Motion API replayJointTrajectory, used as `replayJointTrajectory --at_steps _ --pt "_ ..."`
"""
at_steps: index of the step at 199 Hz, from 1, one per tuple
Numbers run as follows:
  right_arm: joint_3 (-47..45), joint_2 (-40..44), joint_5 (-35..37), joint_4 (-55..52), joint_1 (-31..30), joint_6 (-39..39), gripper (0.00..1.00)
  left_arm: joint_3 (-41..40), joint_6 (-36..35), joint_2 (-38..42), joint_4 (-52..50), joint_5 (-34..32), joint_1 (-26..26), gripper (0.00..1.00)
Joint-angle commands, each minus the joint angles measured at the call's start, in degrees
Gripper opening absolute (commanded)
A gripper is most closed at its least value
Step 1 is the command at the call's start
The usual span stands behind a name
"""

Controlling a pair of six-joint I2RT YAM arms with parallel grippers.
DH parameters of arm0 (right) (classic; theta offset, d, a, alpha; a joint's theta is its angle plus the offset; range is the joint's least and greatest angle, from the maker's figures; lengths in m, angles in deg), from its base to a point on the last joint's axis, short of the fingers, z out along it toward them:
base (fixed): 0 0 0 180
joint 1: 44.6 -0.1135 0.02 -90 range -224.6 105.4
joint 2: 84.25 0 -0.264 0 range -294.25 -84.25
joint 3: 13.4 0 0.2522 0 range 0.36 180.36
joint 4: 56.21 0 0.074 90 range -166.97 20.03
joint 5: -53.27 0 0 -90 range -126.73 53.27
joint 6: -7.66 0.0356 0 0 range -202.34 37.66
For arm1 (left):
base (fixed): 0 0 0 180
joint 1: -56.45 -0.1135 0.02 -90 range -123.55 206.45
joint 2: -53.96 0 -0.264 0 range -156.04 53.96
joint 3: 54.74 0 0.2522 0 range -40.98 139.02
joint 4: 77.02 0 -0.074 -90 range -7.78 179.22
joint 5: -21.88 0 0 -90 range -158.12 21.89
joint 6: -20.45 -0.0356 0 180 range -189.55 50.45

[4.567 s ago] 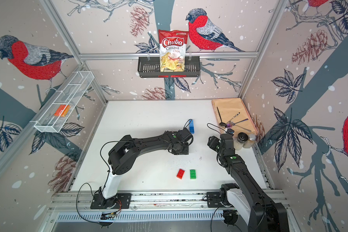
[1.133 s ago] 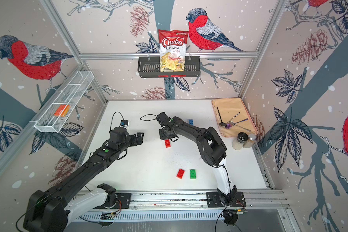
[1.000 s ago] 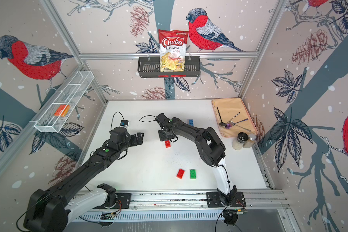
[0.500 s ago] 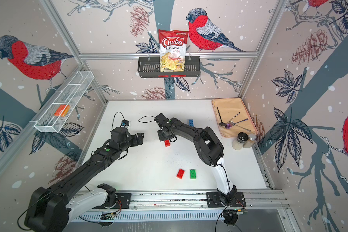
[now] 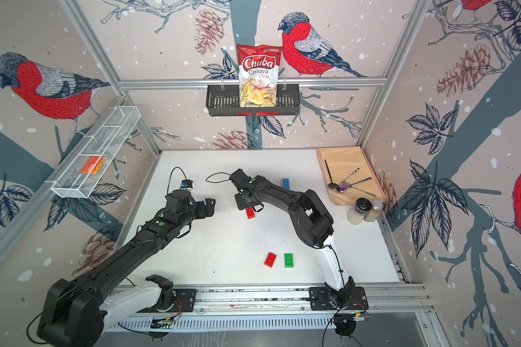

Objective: Assemble a rectangle with lego
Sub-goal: Assemble the lego brick with the lego brick.

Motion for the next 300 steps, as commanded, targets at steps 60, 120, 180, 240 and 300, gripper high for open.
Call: replayJointTrajectory --at_steps 60,120,180,240,300 --pt "0.10 -2.12 1.90 1.09 -0.25 -1.67 0.38 0.29 0.42 -0.07 0.98 0.22 -0.19 0.96" --pt "-1.31 -3.09 2.59 0.31 -0.42 -3.01 0.37 0.32 0.37 -0.19 1.07 0.32 -0.27 0.96" --pt "-6.21 -2.06 4.91 0.09 -0.90 -3.56 0.37 0.41 0.49 -0.69 1.16 0.53 -0.43 0.96" --pt "-8.41 -1.48 5.25 1.36 -1.39 -2.86 0.37 0.31 0.58 -0.78 0.94 0.40 -0.54 0.96" --pt "-7.72 -0.50 5.40 0.97 -1.14 -2.82 0.43 0.24 0.50 -0.14 0.81 0.09 -0.49 0.96"
